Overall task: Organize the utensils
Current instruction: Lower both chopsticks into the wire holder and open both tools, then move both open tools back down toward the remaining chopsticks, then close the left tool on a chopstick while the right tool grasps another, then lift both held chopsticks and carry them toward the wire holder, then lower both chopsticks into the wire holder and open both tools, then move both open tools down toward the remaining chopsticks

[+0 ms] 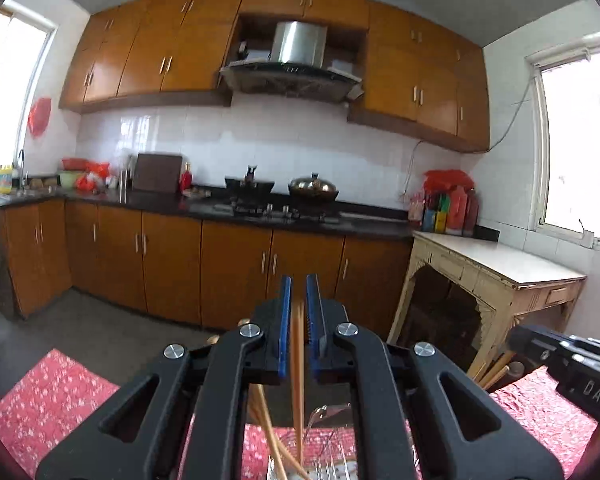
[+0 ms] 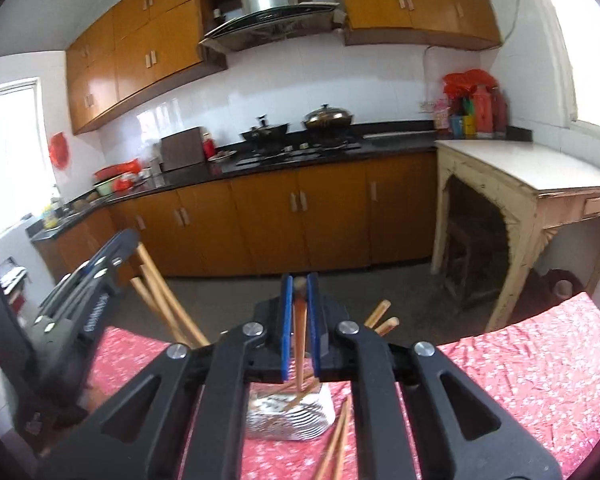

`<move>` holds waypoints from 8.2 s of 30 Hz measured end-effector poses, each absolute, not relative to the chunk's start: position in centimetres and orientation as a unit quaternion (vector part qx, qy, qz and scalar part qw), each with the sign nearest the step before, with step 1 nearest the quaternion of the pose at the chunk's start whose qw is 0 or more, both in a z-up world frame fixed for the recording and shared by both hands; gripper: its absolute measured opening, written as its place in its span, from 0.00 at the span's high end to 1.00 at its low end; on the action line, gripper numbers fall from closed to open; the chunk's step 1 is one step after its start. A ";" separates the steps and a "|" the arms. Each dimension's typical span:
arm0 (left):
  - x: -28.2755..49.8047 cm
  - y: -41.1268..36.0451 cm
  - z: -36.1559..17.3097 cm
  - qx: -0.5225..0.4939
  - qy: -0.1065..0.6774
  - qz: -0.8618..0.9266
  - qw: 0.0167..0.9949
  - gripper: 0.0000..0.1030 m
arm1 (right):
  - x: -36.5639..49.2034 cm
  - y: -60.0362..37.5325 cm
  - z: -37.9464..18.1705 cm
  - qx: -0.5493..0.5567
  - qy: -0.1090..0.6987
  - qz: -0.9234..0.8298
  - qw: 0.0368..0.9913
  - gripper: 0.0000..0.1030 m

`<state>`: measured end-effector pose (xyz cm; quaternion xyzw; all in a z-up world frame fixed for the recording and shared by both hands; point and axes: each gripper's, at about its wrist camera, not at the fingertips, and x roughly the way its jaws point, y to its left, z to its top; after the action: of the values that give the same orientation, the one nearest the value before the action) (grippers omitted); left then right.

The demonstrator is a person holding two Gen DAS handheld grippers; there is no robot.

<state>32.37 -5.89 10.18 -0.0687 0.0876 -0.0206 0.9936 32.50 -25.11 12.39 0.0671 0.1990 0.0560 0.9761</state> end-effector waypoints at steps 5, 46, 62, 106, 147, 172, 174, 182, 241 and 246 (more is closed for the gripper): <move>28.7 -2.7 11.4 -0.074 0.089 0.005 0.993 0.61 | 27.8 -29.0 13.2 0.098 0.160 0.036 0.982 0.66; 17.4 -3.0 -9.3 -0.083 0.385 -0.089 0.915 0.49 | 22.5 -30.1 -12.5 0.099 0.415 -0.047 0.903 0.92; 17.5 -4.3 -10.7 -0.048 0.409 -0.065 0.909 0.76 | 22.1 -30.3 -12.6 0.097 0.413 -0.046 0.904 0.92; 22.3 0.9 -10.6 0.026 0.433 -0.021 0.901 0.88 | 23.4 -30.8 -12.5 0.056 0.420 -0.073 0.903 0.92; 16.8 3.9 3.1 -0.019 0.185 -0.022 0.982 0.94 | 16.1 -31.9 3.8 0.042 0.159 -0.054 0.985 0.93; 17.2 3.1 10.9 -0.061 0.101 -0.048 0.992 0.94 | 14.7 -31.9 14.4 0.103 0.075 0.053 0.990 0.93; 17.5 2.8 12.3 -0.071 0.088 -0.059 0.992 0.94 | 14.8 -31.5 15.9 0.107 0.062 0.065 0.990 0.93; 20.9 0.2 17.9 -0.122 0.009 -0.054 0.991 0.94 | 19.4 -28.2 19.8 0.092 0.023 0.071 0.993 0.93; 20.4 -3.5 -8.7 -0.049 0.362 -0.047 0.930 0.44 | 23.0 -20.8 -11.7 0.032 0.430 0.050 0.901 0.91; 20.4 -4.8 -9.3 -0.039 0.379 -0.064 0.922 0.44 | 24.1 -25.4 -11.6 0.065 0.424 -0.022 0.903 0.92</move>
<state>20.37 -4.78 -9.33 -0.0391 0.3788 -0.0642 0.9224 24.13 -25.45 -11.56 0.0653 0.4243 -0.0221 0.9029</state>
